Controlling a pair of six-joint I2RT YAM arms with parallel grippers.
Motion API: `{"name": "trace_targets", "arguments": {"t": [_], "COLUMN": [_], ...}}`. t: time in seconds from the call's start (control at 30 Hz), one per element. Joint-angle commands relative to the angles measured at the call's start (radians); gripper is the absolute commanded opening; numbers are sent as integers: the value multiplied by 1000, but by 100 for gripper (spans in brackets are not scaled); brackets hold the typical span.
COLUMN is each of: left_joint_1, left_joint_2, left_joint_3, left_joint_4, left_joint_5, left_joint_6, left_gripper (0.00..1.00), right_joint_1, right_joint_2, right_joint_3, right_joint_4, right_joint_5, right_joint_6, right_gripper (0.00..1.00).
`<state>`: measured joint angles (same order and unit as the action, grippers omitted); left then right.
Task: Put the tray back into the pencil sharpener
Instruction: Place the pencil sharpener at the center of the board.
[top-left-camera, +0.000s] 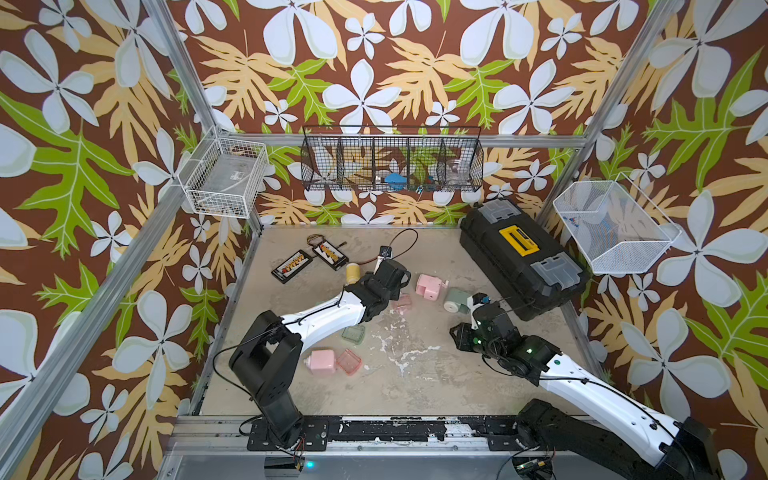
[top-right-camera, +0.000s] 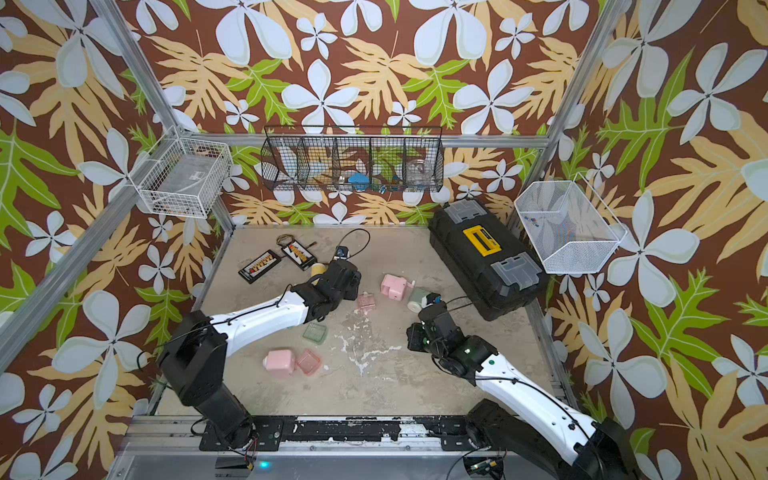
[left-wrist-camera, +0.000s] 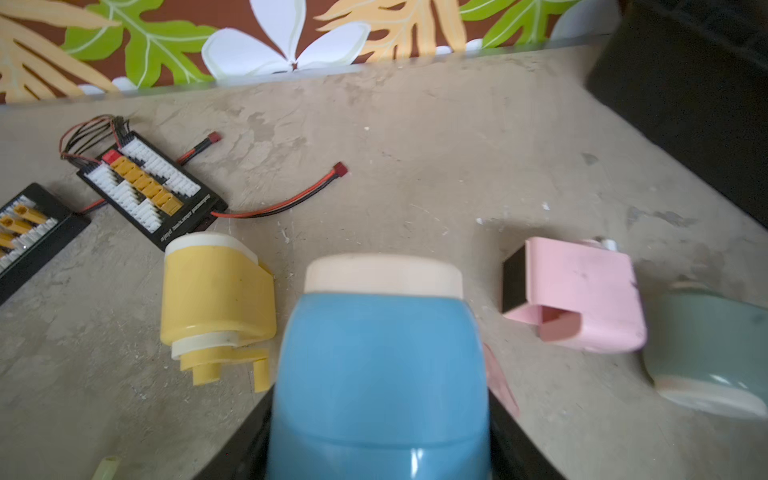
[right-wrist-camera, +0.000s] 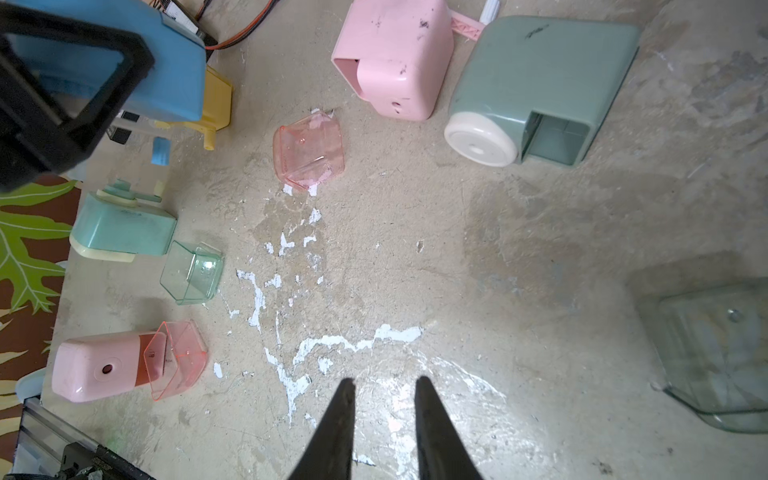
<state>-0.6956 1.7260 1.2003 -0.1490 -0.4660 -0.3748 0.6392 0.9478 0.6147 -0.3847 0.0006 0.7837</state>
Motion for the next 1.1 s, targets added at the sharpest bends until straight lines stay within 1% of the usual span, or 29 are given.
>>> {"name": "trace_targets", "arguments": {"t": [0.0,0.17,0.3,0.47,0.7,0.83,0.93,1.0,1.07], "left_joint_1": [29,54,64,68,78,83,85,85,85], "left_joint_2": [61,176,253,310,351,365,370,369,365], "left_joint_3": [52,132,193,228,236,231,229,227,227], "left_joint_4": [0,6,-9,-11,-23,-22,-24,-24,-26], "left_joint_5": [14,14,-3,-51,-40,-29,-21,-18,-17], "left_joint_6": [-55,-41,-61,-89,-121,-134,-139,-140,-140], "left_gripper": [0,0,0,0,0,10,32,42,55], "right_joint_1": [1,0,-2,-1,-3,-3,-3,-3,-3], "right_joint_2": [-4,-4,2,17,32,37,36,37,35], "right_joint_3": [-1,0,0,7,16,16,16,15,14], "right_joint_4": [10,7,8,10,12,12,12,12,13], "right_joint_5": [7,7,6,1,-1,-3,-4,-4,-4], "right_joint_6": [-4,-4,-6,-12,-20,-21,-21,-21,-20], "right_gripper": [28,28,28,28,28,28,29,29,29]}}
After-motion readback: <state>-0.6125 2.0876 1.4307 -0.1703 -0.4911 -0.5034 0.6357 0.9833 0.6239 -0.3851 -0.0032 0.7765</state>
